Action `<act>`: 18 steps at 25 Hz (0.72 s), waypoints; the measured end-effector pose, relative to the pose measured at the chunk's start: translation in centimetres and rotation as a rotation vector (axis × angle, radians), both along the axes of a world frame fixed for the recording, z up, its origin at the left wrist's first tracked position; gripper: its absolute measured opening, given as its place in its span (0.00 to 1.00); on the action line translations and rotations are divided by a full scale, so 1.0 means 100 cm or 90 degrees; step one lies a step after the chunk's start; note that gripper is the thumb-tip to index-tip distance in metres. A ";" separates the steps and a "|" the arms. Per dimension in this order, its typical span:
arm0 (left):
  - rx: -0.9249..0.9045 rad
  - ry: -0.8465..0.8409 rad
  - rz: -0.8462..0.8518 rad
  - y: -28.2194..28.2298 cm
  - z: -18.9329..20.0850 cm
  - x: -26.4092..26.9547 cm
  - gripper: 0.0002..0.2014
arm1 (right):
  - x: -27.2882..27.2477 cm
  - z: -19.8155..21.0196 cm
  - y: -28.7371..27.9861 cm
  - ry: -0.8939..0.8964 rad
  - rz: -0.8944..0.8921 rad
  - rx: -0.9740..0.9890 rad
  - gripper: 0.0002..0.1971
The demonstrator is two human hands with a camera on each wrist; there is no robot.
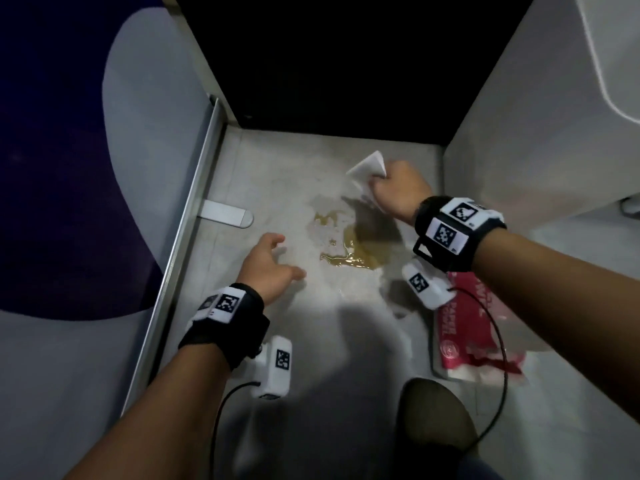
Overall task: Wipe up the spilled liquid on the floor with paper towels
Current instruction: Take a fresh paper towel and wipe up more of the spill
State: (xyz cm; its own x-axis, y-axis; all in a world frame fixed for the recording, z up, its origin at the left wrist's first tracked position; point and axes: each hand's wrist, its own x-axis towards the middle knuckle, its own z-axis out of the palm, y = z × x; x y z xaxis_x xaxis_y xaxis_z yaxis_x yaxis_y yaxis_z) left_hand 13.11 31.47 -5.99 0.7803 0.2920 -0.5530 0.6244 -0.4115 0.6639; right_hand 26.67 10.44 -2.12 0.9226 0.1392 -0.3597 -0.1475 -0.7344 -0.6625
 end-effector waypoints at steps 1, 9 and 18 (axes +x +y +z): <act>0.132 0.058 -0.097 0.007 -0.009 -0.004 0.48 | 0.011 -0.010 0.002 -0.052 0.064 -0.085 0.16; 0.356 0.286 -0.343 0.040 -0.050 -0.025 0.81 | 0.024 -0.093 0.016 -0.014 0.199 -0.257 0.33; 0.297 0.232 -0.322 0.052 -0.054 -0.032 0.81 | -0.033 -0.116 0.076 -0.030 0.412 -0.224 0.32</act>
State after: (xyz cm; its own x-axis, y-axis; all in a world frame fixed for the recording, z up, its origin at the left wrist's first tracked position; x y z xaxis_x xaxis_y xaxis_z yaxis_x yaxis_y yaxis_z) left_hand 9.90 36.69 -11.41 0.6732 0.2146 -0.7077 0.4319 -0.8909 0.1407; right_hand 23.40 18.07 -13.69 0.7111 0.5440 -0.4454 0.4097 -0.8354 -0.3664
